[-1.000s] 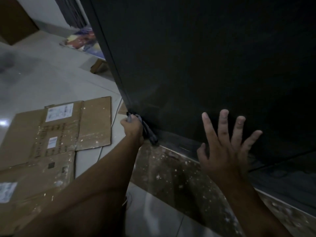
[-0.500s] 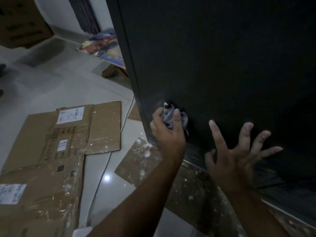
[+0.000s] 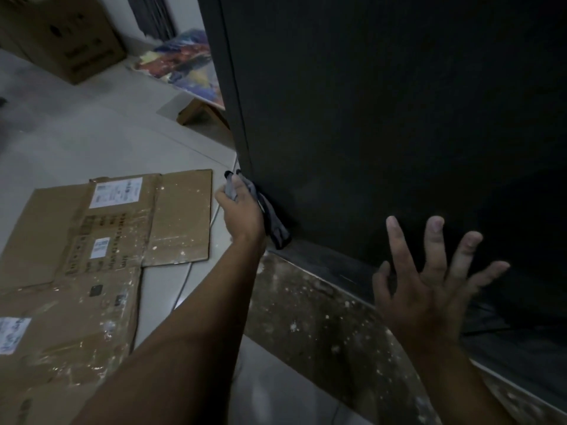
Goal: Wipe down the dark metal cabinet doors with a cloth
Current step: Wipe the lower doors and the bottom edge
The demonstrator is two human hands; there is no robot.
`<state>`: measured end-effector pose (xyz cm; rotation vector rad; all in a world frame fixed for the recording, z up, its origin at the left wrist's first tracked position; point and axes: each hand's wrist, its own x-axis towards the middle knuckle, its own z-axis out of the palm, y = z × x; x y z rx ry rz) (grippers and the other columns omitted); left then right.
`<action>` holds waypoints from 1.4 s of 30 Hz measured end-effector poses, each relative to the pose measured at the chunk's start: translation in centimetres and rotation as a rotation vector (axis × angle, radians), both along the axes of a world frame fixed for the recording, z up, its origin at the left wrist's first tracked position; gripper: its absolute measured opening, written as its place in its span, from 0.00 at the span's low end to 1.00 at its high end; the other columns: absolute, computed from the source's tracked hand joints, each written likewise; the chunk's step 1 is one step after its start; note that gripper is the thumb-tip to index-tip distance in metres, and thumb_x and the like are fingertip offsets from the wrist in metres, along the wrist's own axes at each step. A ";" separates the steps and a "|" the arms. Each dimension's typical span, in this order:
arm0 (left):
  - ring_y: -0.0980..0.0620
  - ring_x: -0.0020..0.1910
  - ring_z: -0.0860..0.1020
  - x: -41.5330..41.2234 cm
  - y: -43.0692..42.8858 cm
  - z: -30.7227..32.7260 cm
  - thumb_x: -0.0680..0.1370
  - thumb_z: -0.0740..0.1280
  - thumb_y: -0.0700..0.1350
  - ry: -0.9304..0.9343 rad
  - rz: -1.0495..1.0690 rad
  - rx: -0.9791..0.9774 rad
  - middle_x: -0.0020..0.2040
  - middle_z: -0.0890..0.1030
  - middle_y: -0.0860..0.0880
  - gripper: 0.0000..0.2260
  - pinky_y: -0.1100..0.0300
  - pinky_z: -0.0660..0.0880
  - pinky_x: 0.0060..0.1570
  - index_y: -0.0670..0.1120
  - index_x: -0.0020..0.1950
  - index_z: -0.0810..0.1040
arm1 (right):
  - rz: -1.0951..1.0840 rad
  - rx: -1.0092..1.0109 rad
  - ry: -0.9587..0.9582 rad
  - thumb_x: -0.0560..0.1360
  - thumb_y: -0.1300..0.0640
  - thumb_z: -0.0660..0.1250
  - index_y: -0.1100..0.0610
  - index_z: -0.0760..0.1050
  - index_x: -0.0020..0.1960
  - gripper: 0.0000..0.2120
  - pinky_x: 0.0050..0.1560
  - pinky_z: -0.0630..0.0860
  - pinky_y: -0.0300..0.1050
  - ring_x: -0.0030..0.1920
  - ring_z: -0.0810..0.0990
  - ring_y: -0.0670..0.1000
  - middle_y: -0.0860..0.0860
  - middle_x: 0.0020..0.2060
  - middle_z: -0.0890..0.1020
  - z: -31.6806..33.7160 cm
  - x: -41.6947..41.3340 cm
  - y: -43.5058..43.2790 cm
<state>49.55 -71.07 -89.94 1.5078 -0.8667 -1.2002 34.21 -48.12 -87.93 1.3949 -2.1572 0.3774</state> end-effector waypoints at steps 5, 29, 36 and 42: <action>0.41 0.67 0.70 -1.1 2.2 -3.6 0.83 0.50 0.62 0.044 -0.092 0.242 0.70 0.68 0.41 0.24 0.45 0.70 0.66 0.52 0.74 0.54 | 0.014 0.039 0.050 0.77 0.51 0.61 0.44 0.54 0.80 0.33 0.70 0.34 0.73 0.78 0.30 0.56 0.49 0.80 0.39 -0.5 -0.8 0.3; 0.42 0.60 0.78 -0.8 -0.9 -16.2 0.80 0.56 0.60 0.167 -0.094 0.624 0.63 0.77 0.44 0.25 0.47 0.77 0.59 0.44 0.69 0.72 | 0.102 0.121 0.079 0.78 0.53 0.58 0.41 0.58 0.79 0.30 0.69 0.25 0.64 0.76 0.26 0.53 0.46 0.79 0.35 -1.4 -1.9 1.0; 0.49 0.33 0.73 -1.9 3.1 -12.7 0.77 0.59 0.59 0.366 0.005 0.387 0.41 0.73 0.43 0.20 0.56 0.71 0.29 0.44 0.57 0.74 | 0.111 0.127 0.113 0.79 0.53 0.57 0.40 0.61 0.78 0.28 0.70 0.25 0.63 0.77 0.28 0.53 0.46 0.80 0.37 -1.5 -2.4 1.1; 0.49 0.56 0.80 -2.9 8.9 -3.3 0.81 0.65 0.50 0.275 -0.078 -0.044 0.59 0.79 0.48 0.12 0.49 0.81 0.53 0.52 0.64 0.71 | 0.103 0.121 0.044 0.78 0.53 0.56 0.41 0.65 0.76 0.27 0.71 0.28 0.66 0.77 0.29 0.54 0.46 0.80 0.39 -1.7 -1.7 1.1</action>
